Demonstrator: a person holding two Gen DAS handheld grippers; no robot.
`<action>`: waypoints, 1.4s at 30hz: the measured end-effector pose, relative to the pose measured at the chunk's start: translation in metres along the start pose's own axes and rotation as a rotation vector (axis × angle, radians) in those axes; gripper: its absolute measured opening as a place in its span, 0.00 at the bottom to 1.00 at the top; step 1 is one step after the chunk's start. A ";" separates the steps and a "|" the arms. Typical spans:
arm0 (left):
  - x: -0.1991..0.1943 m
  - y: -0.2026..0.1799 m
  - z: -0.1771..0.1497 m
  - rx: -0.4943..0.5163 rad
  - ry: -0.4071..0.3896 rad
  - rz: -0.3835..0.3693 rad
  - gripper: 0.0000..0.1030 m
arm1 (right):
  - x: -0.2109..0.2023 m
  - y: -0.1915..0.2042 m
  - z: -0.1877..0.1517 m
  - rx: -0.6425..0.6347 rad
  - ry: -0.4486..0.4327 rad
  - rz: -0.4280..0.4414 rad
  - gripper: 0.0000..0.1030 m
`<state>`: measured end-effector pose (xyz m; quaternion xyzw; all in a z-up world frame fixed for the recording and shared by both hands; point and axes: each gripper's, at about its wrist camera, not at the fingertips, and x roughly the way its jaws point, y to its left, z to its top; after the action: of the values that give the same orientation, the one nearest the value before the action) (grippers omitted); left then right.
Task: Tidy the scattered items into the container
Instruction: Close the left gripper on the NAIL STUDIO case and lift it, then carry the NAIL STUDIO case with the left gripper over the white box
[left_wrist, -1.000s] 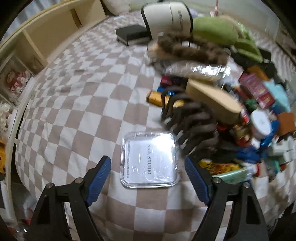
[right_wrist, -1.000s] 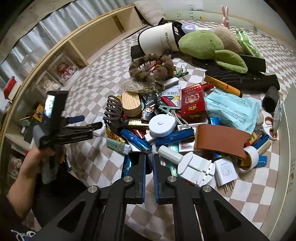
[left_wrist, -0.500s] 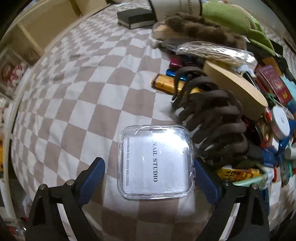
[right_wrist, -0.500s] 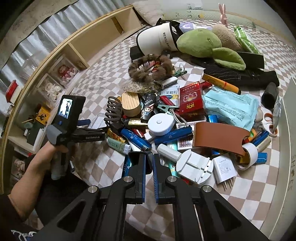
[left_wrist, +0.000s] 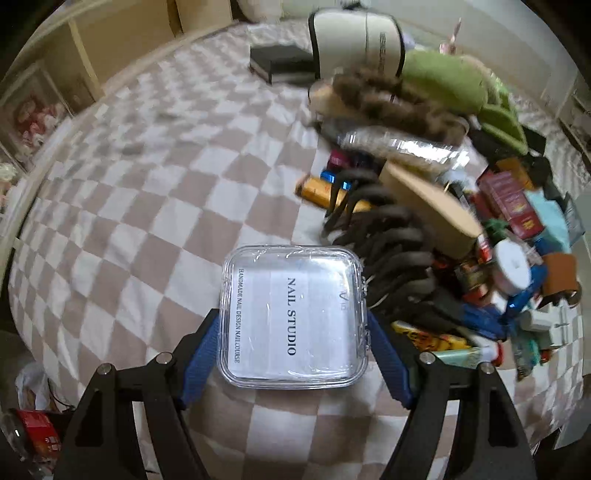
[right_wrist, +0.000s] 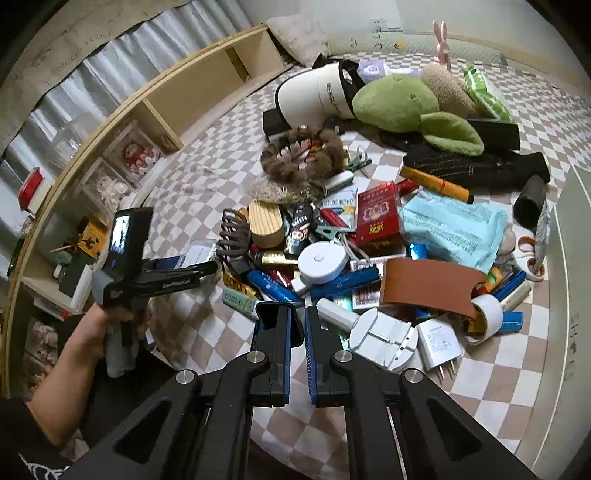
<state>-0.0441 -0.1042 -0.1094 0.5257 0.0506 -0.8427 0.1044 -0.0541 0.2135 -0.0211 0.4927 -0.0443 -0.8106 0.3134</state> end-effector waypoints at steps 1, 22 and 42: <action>-0.008 -0.002 0.000 -0.002 -0.021 -0.004 0.75 | -0.002 -0.001 0.001 0.001 -0.007 0.000 0.08; -0.112 -0.126 0.049 0.165 -0.316 -0.264 0.75 | -0.090 -0.046 0.022 0.096 -0.237 -0.051 0.08; -0.151 -0.287 0.067 0.400 -0.384 -0.440 0.75 | -0.178 -0.147 0.008 0.327 -0.424 -0.205 0.08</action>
<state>-0.1041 0.1802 0.0491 0.3440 -0.0238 -0.9219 -0.1768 -0.0726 0.4272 0.0646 0.3581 -0.1888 -0.9051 0.1299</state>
